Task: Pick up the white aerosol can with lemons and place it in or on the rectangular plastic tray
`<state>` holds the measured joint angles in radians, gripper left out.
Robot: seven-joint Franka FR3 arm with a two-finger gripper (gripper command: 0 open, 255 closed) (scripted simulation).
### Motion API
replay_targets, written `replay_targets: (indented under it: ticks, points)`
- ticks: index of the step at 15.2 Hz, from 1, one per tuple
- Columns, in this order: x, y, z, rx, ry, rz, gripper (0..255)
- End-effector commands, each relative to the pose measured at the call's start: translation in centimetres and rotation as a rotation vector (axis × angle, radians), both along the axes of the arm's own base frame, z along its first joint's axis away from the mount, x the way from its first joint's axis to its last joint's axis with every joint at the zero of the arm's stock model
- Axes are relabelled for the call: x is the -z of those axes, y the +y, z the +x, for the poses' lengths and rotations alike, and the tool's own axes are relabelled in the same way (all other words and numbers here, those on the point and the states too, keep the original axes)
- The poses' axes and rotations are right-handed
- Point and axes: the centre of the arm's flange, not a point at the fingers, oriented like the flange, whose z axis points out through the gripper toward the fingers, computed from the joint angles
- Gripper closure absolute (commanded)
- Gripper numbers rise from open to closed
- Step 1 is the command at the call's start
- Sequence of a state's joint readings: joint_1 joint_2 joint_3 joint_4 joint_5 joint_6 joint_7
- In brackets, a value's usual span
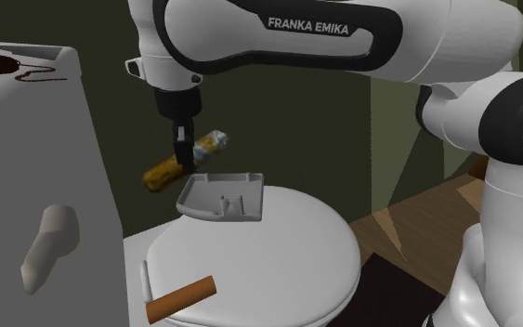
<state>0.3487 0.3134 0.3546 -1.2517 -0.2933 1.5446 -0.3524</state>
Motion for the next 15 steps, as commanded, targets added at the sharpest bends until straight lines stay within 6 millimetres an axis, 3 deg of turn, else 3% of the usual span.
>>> replay_targets:
  ticks: [1, 10, 15]
  points:
    - [-0.1, -2.1, 0.9, 0.0, -0.001, 0.0, 255]
    - [0.0, -13.3, 4.9, 0.0, -0.001, 0.0, 255]
    - [2.1, -13.5, 5.0, 0.0, -0.001, 0.0, 255]
